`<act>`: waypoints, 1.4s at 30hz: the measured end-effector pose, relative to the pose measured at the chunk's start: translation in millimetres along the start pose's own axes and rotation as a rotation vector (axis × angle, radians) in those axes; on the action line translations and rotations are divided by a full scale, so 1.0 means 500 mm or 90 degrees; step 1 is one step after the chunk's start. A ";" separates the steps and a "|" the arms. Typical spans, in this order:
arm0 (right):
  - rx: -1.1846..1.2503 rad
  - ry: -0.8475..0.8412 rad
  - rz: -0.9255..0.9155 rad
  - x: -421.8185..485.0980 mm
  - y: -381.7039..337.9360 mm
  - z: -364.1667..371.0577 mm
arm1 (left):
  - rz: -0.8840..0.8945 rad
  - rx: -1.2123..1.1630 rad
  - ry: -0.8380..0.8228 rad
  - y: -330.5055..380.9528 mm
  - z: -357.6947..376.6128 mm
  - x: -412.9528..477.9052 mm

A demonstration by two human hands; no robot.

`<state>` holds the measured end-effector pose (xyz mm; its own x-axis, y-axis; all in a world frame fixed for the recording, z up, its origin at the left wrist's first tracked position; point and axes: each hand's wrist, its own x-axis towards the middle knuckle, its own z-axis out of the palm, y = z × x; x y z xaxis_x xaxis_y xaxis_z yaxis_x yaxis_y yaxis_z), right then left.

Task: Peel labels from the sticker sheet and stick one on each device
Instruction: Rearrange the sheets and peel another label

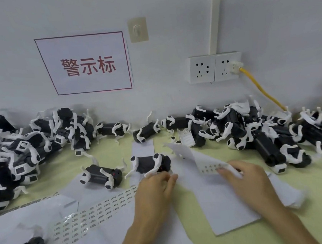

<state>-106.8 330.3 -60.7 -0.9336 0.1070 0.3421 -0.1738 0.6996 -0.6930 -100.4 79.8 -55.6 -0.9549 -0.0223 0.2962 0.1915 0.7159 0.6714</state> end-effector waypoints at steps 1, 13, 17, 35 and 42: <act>0.019 0.033 -0.005 0.000 0.000 -0.003 | 0.005 -0.004 -0.010 -0.001 0.003 -0.001; 0.059 -0.013 -0.145 -0.024 -0.081 -0.035 | 0.068 -0.335 -0.122 0.072 -0.017 -0.018; 0.007 -0.032 -0.193 -0.028 -0.093 -0.035 | -0.004 -0.448 -0.140 0.074 -0.022 -0.016; 0.067 0.086 -0.359 -0.045 -0.114 0.015 | -0.129 -0.620 -0.194 0.088 -0.008 -0.033; 0.027 0.135 -0.424 -0.050 -0.115 0.024 | -0.204 -0.671 -0.210 0.096 -0.011 -0.032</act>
<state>-77.2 279.0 -37.2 -0.5435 -0.1967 0.8161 -0.7038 0.6365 -0.3153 -74.5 110.8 -24.2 -0.9771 0.1978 -0.0786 -0.1247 -0.2327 0.9645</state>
